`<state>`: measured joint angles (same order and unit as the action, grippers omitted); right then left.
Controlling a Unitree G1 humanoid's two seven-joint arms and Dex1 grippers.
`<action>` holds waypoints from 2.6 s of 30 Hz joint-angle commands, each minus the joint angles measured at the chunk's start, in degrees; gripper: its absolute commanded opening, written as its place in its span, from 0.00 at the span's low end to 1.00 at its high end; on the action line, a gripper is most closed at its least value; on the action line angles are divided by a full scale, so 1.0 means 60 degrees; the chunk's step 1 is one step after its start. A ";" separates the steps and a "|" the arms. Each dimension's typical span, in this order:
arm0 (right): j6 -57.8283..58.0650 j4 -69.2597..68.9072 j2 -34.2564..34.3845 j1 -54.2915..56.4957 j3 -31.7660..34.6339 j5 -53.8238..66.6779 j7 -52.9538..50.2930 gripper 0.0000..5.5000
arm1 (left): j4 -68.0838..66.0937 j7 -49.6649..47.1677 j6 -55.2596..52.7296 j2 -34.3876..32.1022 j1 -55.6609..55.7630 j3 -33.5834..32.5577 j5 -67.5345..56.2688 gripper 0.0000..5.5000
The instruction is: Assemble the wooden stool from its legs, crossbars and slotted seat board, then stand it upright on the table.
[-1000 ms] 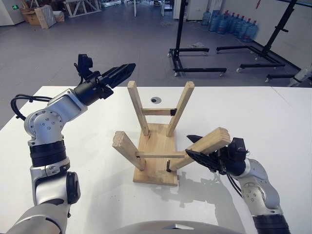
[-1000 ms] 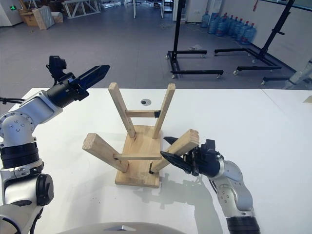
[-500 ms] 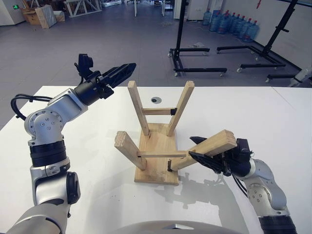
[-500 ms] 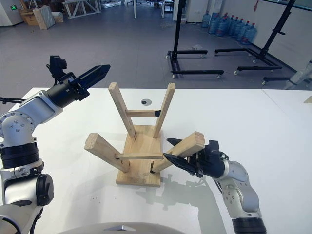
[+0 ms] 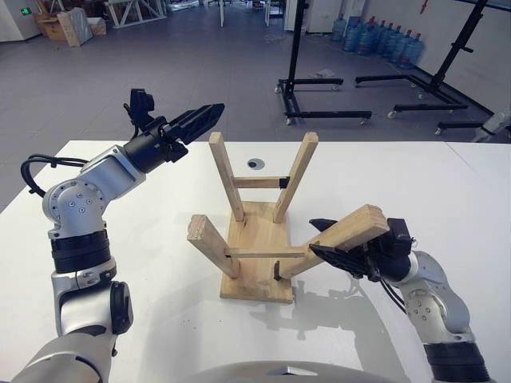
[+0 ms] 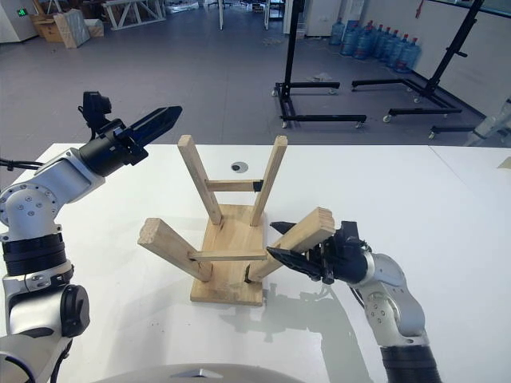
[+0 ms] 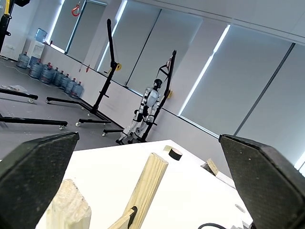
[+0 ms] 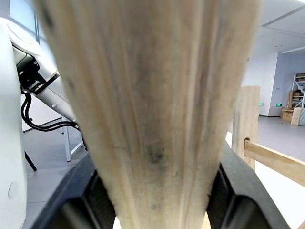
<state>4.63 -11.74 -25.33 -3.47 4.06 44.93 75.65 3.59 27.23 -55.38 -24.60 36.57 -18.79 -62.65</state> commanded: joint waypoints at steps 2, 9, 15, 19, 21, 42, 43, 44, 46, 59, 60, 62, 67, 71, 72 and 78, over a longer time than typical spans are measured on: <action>-0.0318 0.0275 0.0102 0.0149 0.0044 -0.0275 0.0043 0.37 | -0.0011 0.0080 -0.0074 -0.0013 -0.0141 0.0086 0.0011 0.98; -0.0261 0.0266 0.0102 0.0210 0.0077 -0.0214 0.0064 0.37 | 0.0033 0.0084 -0.0080 -0.0001 -0.0174 0.0079 -0.0009 0.98; -0.0175 0.0269 0.0003 0.0106 0.0094 -0.0191 0.0203 0.37 | 0.0094 0.0064 -0.0089 0.0028 -0.0215 0.0102 -0.0044 0.98; -0.0103 0.0325 -0.0100 0.0229 0.0156 -0.0195 0.0297 0.37 | 0.0157 0.0028 -0.0089 0.0067 -0.0228 0.0100 -0.0074 0.98; -0.0114 0.0398 -0.0141 0.0308 0.0141 -0.0244 0.0364 0.37 | 0.0228 -0.0019 -0.0091 0.0100 -0.0264 0.0083 -0.0086 0.98; -0.0757 0.0256 -0.0182 0.0165 -0.0950 -0.1392 0.0238 0.37 | 0.0400 -0.0067 -0.0066 0.0170 -0.0286 0.0239 -0.0073 0.98; -0.0760 0.0262 -0.0130 0.0193 -0.1001 -0.1419 0.0139 0.37 | 0.0422 -0.0074 -0.0061 0.0181 -0.0285 0.0254 -0.0068 0.98; -0.0765 0.0253 -0.0084 0.0222 -0.1046 -0.1440 0.0039 0.37 | 0.0444 -0.0085 -0.0062 0.0192 -0.0282 0.0263 -0.0069 0.98; -0.0779 0.0246 0.0027 0.0346 -0.1092 -0.1512 -0.0253 0.37 | 0.0571 -0.0131 -0.0077 0.0196 -0.0258 0.0294 -0.0059 0.98; -0.1863 0.0461 0.1283 0.1619 -0.1977 -0.3873 -0.2946 0.37 | 0.1882 -0.3033 0.0041 0.0235 0.1184 0.0422 0.0858 0.98; -0.1975 0.0745 0.1553 0.1977 -0.2046 -0.4188 -0.3342 0.37 | 0.1935 -0.3259 0.0063 0.0197 0.1454 0.0443 0.0990 0.98; -0.2153 0.1221 0.1856 0.2496 -0.2187 -0.4745 -0.3909 0.37 | 0.2195 -0.3368 0.0013 -0.0055 0.1809 0.0747 0.1340 0.98; -0.1982 0.2198 0.2566 0.3336 -0.2383 -0.5334 -0.5007 0.37 | 0.3998 -0.2415 0.0478 -0.2153 0.1651 0.3443 0.4158 0.98; -0.1791 0.2346 0.2872 0.3394 -0.2310 -0.5048 -0.5340 0.37 | 0.4520 -0.1603 0.2462 -0.3250 0.0535 0.5172 0.6880 0.98; -0.1733 0.2282 0.2893 0.3386 -0.2281 -0.4990 -0.5388 0.37 | 0.4470 -0.1494 0.2852 -0.3243 0.0225 0.5359 0.7273 0.98; -0.1356 0.1906 0.2904 0.3371 -0.2188 -0.4727 -0.5501 0.37 | 0.3217 -0.1213 0.5022 -0.2761 -0.0802 0.5962 0.9366 0.98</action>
<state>-4.00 1.28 -8.11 14.95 -9.63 15.35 42.87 24.60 19.61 -27.37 -42.10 32.29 16.45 -9.15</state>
